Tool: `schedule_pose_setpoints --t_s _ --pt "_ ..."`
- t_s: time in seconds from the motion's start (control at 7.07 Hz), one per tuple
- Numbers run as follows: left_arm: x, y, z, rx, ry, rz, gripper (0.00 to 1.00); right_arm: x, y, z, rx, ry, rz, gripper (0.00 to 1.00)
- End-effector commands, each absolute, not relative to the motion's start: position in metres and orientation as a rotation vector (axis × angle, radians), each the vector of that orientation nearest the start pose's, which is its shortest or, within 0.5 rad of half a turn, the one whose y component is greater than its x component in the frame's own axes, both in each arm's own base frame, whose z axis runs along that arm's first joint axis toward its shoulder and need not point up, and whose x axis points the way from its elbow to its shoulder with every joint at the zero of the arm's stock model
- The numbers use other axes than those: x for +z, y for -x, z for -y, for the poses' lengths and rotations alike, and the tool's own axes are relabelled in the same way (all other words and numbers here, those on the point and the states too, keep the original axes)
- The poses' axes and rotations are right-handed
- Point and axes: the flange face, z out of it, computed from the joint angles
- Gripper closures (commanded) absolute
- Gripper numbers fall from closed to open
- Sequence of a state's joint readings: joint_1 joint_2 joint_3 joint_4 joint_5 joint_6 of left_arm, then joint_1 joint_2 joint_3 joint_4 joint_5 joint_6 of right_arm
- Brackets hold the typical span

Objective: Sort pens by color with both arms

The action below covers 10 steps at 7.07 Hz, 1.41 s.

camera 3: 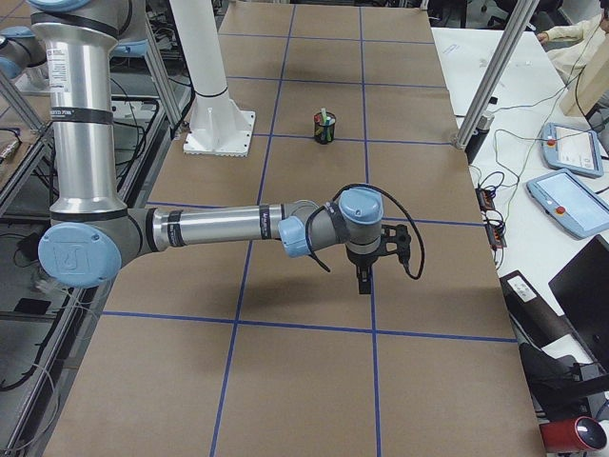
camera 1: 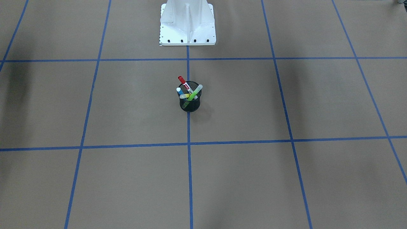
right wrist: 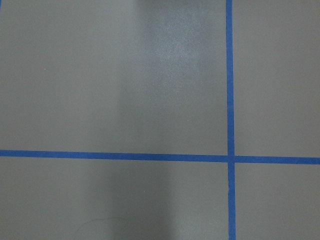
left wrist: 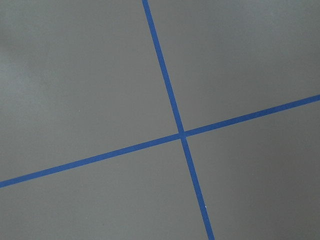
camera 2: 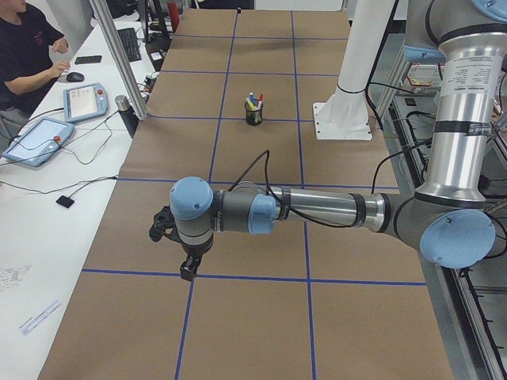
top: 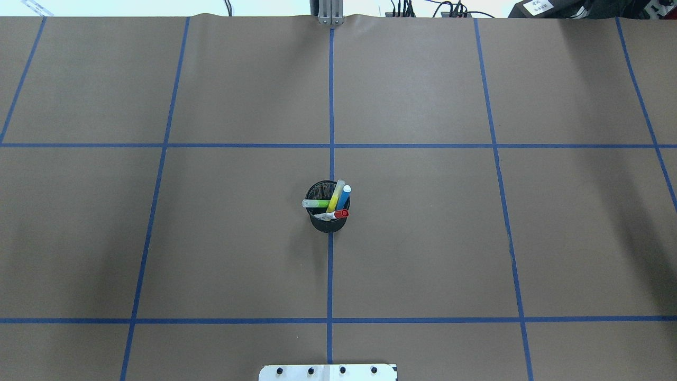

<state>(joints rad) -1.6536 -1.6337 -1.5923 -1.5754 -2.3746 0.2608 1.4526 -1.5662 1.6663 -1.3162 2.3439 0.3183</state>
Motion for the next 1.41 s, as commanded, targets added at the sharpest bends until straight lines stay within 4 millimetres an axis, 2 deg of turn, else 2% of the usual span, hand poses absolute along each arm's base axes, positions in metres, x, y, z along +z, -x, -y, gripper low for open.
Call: schedule_pose_setpoints --t_s 0.0,0.42,0.71,0.85,1.13,1.27 --pt "0.614 0.105 0.516 0.202 -0.22 -0.779 0.01 0.581 -0.003 0.514 0.053 -0.159 0.821 0.01" --pt "0.614 0.105 0.516 0.202 -0.22 -0.779 0.01 0.575 -0.002 0.518 0.046 -0.169 0.825 0.01" --pt "0.613 0.105 0.517 0.203 -0.221 -0.778 0.01 0.558 -0.002 0.527 0.03 -0.215 0.817 0.01" --pt "0.613 0.105 0.517 0.203 -0.221 -0.778 0.01 0.539 0.003 0.54 0.011 -0.245 0.825 0.01" --pt "0.613 0.105 0.517 0.203 -0.221 -0.778 0.01 0.511 0.042 0.563 -0.061 -0.253 0.84 0.01" --pt "0.613 0.105 0.517 0.203 -0.221 -0.778 0.01 0.5 0.054 0.567 -0.012 -0.227 0.858 0.02"
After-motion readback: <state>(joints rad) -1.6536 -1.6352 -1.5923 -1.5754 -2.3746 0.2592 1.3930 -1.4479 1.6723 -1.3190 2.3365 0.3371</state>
